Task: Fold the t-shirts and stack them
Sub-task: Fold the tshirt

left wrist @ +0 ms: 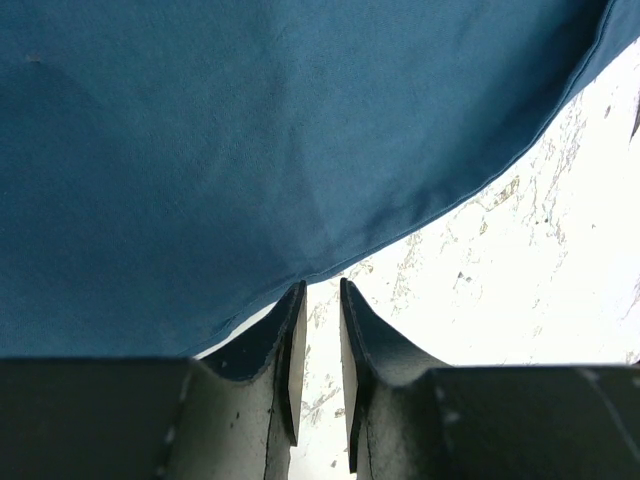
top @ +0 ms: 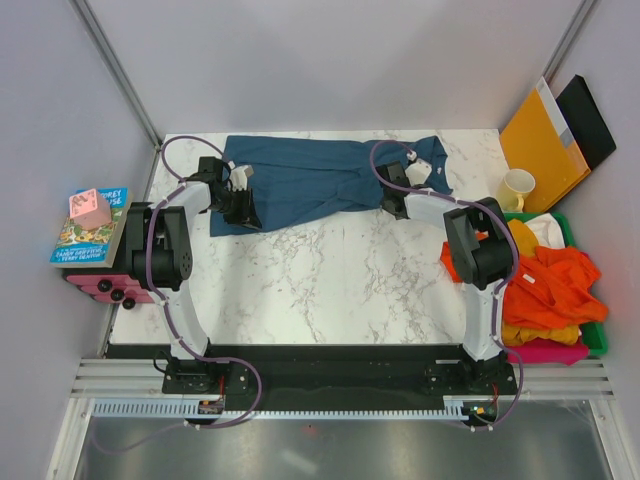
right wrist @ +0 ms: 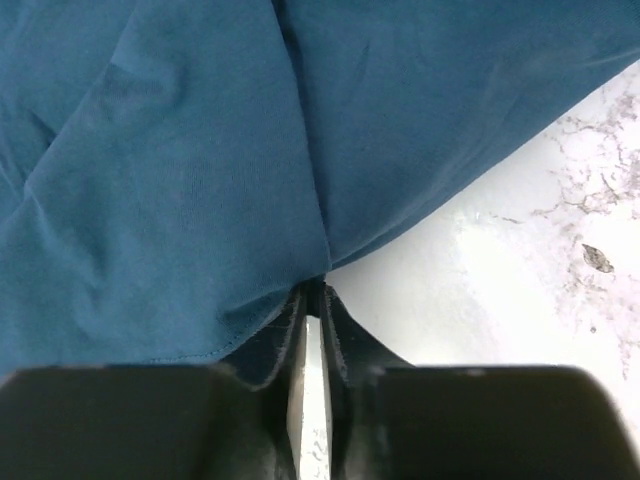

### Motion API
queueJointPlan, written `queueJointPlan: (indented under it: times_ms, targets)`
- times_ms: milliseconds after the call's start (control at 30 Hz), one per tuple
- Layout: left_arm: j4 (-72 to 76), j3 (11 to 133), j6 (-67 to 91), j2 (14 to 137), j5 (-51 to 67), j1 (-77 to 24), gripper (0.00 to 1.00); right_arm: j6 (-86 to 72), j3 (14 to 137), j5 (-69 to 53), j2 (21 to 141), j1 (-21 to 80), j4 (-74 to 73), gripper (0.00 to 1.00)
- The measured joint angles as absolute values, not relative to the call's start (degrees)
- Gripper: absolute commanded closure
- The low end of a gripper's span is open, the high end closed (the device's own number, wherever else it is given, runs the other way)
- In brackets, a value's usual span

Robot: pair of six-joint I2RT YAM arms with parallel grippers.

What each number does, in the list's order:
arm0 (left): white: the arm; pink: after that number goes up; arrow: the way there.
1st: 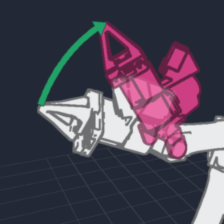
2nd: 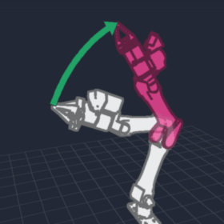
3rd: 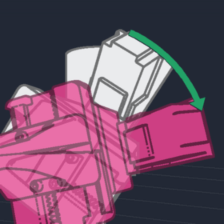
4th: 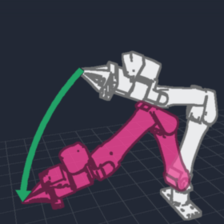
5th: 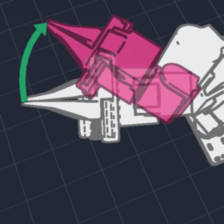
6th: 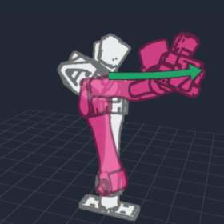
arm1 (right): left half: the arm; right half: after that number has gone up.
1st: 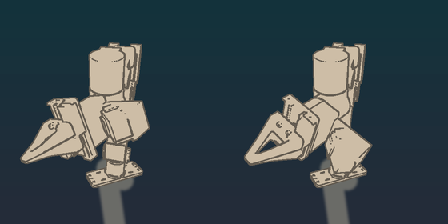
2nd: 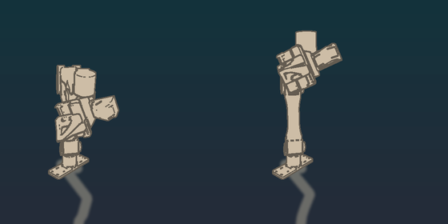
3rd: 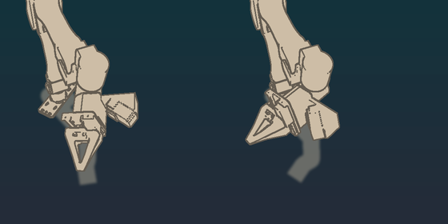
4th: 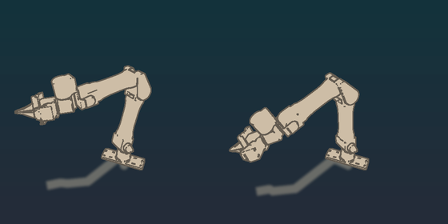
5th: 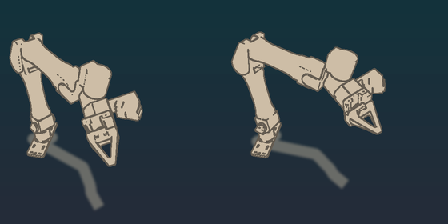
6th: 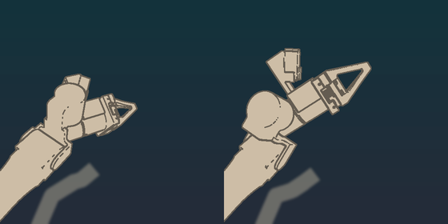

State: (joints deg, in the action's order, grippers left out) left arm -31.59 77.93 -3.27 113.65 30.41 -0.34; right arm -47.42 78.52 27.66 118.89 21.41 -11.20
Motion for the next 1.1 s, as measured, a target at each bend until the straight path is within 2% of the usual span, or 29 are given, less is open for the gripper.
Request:
queueJointPlan:
  times_ms: [33,67,433,767,1033,1067,1100]
  targets:
    - [-31.59,77.93,-3.27,113.65,30.41,-0.34,0.74,-47.59,78.48,27.75,118.89,21.41,-11.29,0.99]
    - [-31.59,77.93,-3.27,113.65,30.41,-0.34,0.74,-47.83,78.41,27.83,118.87,21.41,-11.31,1.00]
    - [-31.57,77.17,-3.27,113.47,30.35,-0.34,0.74,-47.31,71.94,28.34,113.60,22.81,-11.75,1.00]
    - [-31.53,75.44,-3.29,110.04,30.37,1.34,0.74,-45.21,67.33,30.15,97.89,26.92,-15.94,1.00]
    - [-31.55,72.75,-3.27,108.81,30.39,1.54,0.74,-47.48,55.68,32.12,90.45,28.38,-18.39,1.00]
    - [-31.59,72.64,-3.29,108.81,30.41,1.54,0.74,-48.14,53.87,32.18,90.19,28.56,-18.96,0.96]
    - [-31.57,72.62,-3.29,108.81,30.44,1.54,0.74,-48.47,52.99,32.18,90.15,28.69,-19.46,0.83]
